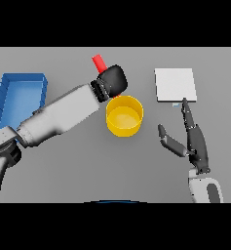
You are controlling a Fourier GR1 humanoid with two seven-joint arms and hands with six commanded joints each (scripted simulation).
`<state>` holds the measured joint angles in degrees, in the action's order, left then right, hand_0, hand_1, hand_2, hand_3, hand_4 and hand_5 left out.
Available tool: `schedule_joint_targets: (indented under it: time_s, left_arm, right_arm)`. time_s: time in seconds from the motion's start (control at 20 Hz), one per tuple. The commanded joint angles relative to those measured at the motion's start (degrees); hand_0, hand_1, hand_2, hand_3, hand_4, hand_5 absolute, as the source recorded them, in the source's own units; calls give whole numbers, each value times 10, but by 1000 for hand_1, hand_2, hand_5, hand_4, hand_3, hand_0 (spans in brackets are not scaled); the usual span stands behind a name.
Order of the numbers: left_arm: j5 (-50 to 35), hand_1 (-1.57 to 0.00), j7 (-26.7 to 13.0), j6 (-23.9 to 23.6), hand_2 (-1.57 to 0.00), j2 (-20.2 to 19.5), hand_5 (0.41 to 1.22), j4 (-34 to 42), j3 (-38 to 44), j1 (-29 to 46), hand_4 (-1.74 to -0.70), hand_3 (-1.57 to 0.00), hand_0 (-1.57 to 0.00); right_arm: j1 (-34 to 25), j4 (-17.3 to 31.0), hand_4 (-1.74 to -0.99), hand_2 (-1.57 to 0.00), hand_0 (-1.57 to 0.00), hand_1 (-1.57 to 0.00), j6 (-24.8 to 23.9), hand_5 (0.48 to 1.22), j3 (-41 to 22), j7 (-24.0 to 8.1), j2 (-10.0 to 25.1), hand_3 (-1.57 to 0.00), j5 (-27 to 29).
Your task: Pick up the red beaker and tilt it to pour out 1 green nut into yellow bowl. Pick up the yellow bowl and place it on the metallic measuring scale.
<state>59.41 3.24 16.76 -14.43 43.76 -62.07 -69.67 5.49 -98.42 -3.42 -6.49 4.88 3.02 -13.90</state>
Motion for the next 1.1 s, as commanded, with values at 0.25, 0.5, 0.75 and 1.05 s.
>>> schedule_joint_targets:
  time_s: [0.25,0.5,0.75,1.05]
  left_arm:
    - [55,-1571,12,-16,-1571,12,1221,-20,-85,-44,-1734,-1571,-1571]
    - [74,-1571,21,-20,-1571,30,1221,-41,-132,-75,-1727,-1571,-1571]
    - [79,-1571,40,-26,-1571,35,1221,-51,-164,-112,-1721,-1571,-1571]
    - [49,-1571,59,-46,-1571,-6,1221,-106,-137,-221,-1728,-1365,-1571]
  right_arm:
    - [9,-4,-1162,1,1,1,-2,627,-9,3,-5,1,-10]
    - [11,-3,-1160,1,1,1,-10,635,-6,7,5,1,-23]
    - [5,4,-1152,1,1,1,-11,635,-2,13,-5,1,-10]
    - [1,-1,-1156,1,1,1,-3,659,-6,20,2,1,-12]
